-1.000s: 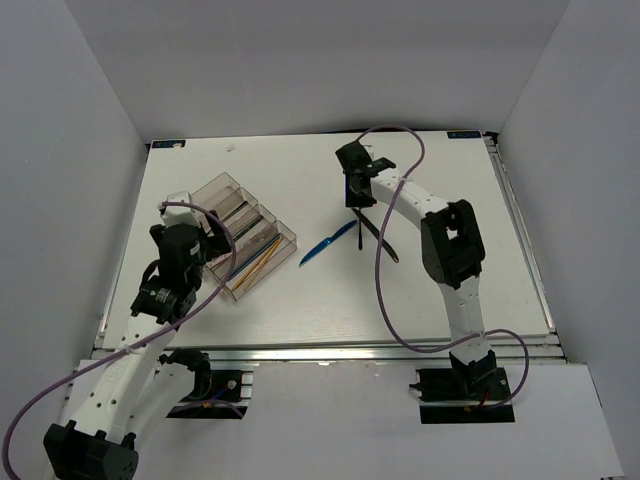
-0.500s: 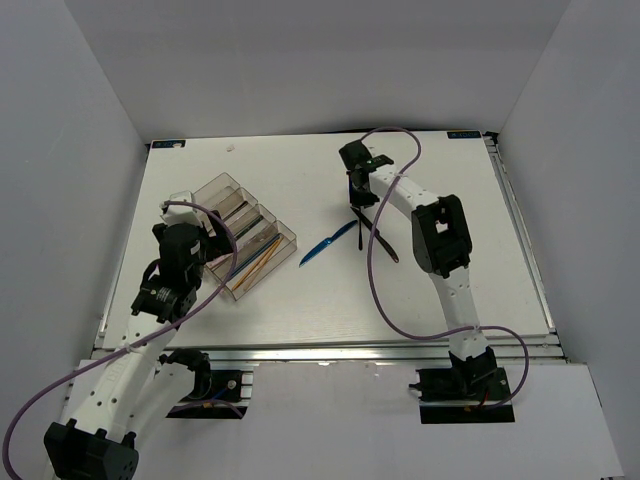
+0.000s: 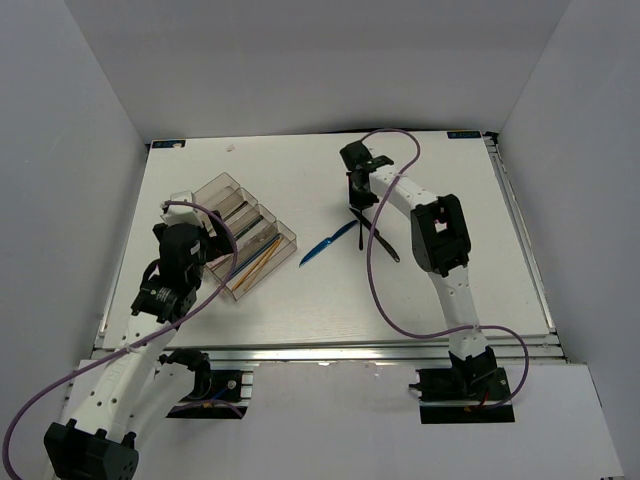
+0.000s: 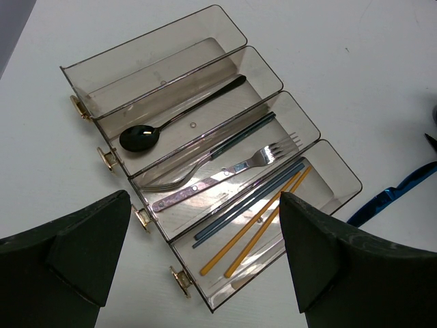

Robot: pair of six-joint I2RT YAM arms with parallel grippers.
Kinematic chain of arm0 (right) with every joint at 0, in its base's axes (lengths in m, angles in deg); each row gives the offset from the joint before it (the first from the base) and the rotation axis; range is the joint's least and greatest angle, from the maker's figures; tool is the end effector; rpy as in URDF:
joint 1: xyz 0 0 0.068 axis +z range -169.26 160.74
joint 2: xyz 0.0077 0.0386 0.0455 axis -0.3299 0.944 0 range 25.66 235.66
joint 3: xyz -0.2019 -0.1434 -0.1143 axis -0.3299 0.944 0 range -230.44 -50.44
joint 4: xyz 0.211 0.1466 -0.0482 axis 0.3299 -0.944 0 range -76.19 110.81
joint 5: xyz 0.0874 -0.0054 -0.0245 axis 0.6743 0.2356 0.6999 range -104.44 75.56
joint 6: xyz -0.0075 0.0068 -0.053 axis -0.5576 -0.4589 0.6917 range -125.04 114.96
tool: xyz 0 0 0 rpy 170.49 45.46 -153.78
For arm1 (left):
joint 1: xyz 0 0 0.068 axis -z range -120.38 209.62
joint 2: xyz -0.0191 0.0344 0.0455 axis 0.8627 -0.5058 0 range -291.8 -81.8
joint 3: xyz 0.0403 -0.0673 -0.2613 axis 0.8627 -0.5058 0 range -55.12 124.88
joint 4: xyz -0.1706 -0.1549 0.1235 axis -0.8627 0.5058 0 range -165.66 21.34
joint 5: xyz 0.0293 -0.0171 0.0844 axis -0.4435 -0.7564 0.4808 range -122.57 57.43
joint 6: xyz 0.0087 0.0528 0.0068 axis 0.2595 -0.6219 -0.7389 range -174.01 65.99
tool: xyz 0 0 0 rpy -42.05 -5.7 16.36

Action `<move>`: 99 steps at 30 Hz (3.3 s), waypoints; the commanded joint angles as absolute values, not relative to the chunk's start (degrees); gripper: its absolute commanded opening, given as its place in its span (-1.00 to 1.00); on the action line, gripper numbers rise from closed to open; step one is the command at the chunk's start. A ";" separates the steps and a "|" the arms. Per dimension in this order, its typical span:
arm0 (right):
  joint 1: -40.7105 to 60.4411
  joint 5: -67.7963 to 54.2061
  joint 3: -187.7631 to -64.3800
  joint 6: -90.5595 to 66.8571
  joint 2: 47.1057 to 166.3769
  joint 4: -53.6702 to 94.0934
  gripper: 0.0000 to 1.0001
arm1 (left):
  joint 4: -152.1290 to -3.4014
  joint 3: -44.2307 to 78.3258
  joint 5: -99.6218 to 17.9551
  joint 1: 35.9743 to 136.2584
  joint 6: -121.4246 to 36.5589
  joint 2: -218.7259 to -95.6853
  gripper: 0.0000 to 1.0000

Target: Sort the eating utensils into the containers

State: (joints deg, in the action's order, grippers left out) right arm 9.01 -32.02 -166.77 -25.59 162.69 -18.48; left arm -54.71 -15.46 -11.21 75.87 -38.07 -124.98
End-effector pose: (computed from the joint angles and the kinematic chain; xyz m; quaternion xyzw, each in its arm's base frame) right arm 0.4608 0.2356 0.1695 -0.0247 0.9550 -0.0287 0.2940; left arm 0.1700 -0.0360 0.2946 -0.0980 0.8266 0.0023 0.5541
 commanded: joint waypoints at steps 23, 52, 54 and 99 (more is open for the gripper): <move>7.46 -26.39 -161.44 -24.11 150.74 -15.67 -1.00 | -56.59 -15.40 -17.10 75.70 -37.31 -123.02 0.96; 22.04 -17.60 -129.71 -35.97 107.05 -2.04 -1.00 | -101.25 -15.94 -46.20 100.13 -12.08 -150.25 0.83; 22.83 -17.51 -129.80 -36.32 106.35 -2.22 -1.00 | -99.58 -14.70 -45.32 101.80 -13.22 -151.49 0.78; 8.42 -12.33 -108.98 -25.51 79.37 -5.47 0.79 | -61.09 4.98 -37.04 67.63 -94.52 -165.02 -1.00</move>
